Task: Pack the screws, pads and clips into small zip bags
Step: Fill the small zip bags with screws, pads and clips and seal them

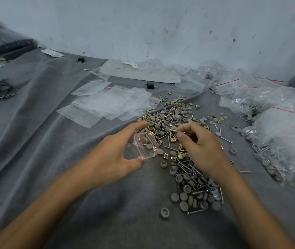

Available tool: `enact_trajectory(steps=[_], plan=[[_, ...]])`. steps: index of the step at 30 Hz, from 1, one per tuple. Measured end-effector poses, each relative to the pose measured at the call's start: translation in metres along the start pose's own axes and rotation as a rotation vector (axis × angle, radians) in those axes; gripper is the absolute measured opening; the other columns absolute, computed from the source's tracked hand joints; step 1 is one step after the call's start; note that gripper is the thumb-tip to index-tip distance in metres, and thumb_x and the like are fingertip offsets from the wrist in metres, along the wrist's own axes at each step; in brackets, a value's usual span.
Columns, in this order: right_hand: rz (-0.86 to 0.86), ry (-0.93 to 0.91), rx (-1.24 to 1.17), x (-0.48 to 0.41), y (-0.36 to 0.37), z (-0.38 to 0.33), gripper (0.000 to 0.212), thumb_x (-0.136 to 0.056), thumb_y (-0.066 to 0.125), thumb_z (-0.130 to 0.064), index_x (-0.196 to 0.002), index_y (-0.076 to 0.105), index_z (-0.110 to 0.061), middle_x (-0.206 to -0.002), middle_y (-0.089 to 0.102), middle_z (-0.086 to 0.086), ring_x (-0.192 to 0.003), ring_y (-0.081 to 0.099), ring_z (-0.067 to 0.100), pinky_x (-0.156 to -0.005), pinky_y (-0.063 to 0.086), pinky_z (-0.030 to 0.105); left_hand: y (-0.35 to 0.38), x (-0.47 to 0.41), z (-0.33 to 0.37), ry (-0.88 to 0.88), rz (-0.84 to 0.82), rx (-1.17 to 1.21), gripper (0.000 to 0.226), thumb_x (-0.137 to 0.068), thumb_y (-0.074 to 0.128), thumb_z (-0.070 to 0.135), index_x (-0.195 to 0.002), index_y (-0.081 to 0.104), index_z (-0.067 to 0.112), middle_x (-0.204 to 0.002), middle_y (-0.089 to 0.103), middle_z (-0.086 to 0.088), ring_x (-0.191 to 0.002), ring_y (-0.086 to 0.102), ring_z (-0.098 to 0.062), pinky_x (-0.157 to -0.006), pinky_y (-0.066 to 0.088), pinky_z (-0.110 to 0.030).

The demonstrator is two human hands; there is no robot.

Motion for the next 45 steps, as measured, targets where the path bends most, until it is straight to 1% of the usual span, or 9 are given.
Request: enact_trajectory(steps=[5,15,20,23,28,32,37,41,45], plan=[[-0.003,-0.147,-0.220,0.014,0.003,-0.036,0.013,-0.098,0.067,-0.019,-0.098,0.072,-0.031,-0.074,0.066,-0.013,-0.061,0.055,-0.001,-0.055,0.042,0.011,0.000,0.000,0.004,0.004,0.009,-0.004,0.081,-0.075,0.073,0.043,-0.145,0.032,0.056,-0.130,0.059,0.030,-0.128,0.051,0.005,-0.108,0.045,-0.035],[-0.136,-0.241,-0.116,0.023,0.021,-0.051,0.034,-0.095,0.071,-0.027,-0.126,0.067,-0.042,-0.090,0.068,-0.009,-0.078,0.065,0.010,-0.066,0.048,0.014,0.001,0.001,0.011,0.038,0.008,-0.005,0.081,-0.079,0.076,0.033,-0.147,0.035,0.049,-0.132,0.060,0.026,-0.128,0.052,0.002,-0.109,0.044,-0.036],[-0.047,-0.107,-0.044,0.015,0.006,-0.028,0.025,-0.094,0.072,-0.026,-0.112,0.065,-0.041,-0.090,0.068,-0.012,-0.083,0.067,0.011,-0.070,0.053,0.027,-0.001,0.001,0.009,0.040,0.006,-0.032,0.084,-0.082,0.080,0.032,-0.147,0.031,0.052,-0.137,0.055,0.028,-0.131,0.048,0.005,-0.110,0.041,-0.024],[-0.095,-0.156,0.112,0.016,0.008,-0.031,0.025,-0.096,0.067,-0.016,-0.110,0.067,-0.038,-0.114,0.060,-0.019,-0.111,0.056,0.003,-0.084,0.043,0.017,-0.002,0.002,0.015,0.072,0.013,0.000,0.083,-0.082,0.080,0.031,-0.148,0.033,0.050,-0.134,0.050,0.040,-0.127,0.045,0.016,-0.101,0.034,-0.003],[-0.320,-0.271,-0.015,0.026,0.038,-0.055,0.053,-0.091,0.056,0.011,-0.115,0.072,-0.033,-0.141,0.047,-0.006,-0.140,0.038,0.003,-0.098,0.040,0.010,0.001,0.005,0.031,0.136,0.009,0.077,0.079,-0.080,0.078,0.023,-0.148,0.040,0.040,-0.136,0.052,0.037,-0.126,0.047,0.016,-0.099,0.035,-0.004],[-0.321,-0.298,-0.072,0.027,0.045,-0.059,0.027,-0.089,0.063,-0.014,-0.109,0.075,-0.026,-0.137,0.055,-0.008,-0.136,0.045,0.001,-0.103,0.039,0.012,0.004,0.008,0.036,0.140,-0.038,0.123,0.079,-0.076,0.064,0.037,-0.149,0.035,0.047,-0.135,0.053,0.036,-0.124,0.052,0.011,-0.098,0.043,-0.010],[-0.229,-0.219,-0.295,0.023,0.029,-0.056,0.014,-0.090,0.072,-0.031,-0.102,0.077,-0.036,-0.113,0.071,-0.012,-0.096,0.071,0.011,-0.072,0.058,0.026,-0.021,0.005,0.025,0.124,0.109,0.075,0.066,-0.080,0.063,0.061,-0.141,0.047,0.043,-0.127,0.059,0.033,-0.120,0.055,0.009,-0.099,0.044,-0.018],[-0.146,-0.122,-0.424,0.022,0.013,-0.053,0.014,-0.085,0.080,-0.031,-0.098,0.077,-0.027,-0.091,0.077,0.000,-0.078,0.072,0.019,-0.067,0.059,0.032,-0.040,0.005,0.028,0.165,0.282,0.195,0.028,-0.083,0.071,0.050,-0.104,0.069,0.034,-0.096,0.072,0.018,-0.091,0.068,-0.002,-0.086,0.050,-0.015],[-0.124,-0.124,-0.421,0.024,0.001,-0.064,0.023,-0.081,0.081,-0.040,-0.098,0.076,-0.026,-0.090,0.076,0.002,-0.080,0.072,0.027,-0.070,0.060,0.038,-0.044,0.007,0.035,0.189,0.318,0.276,0.010,-0.086,0.070,0.035,-0.095,0.073,0.034,-0.085,0.073,0.015,-0.078,0.065,0.000,-0.077,0.051,-0.014]])
Point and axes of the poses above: each hand's wrist, its own x-axis away from the middle knuckle, its own y-axis out of the palm, z = x × y, the point moved 9 cm from there along -x, towards the middle knuckle
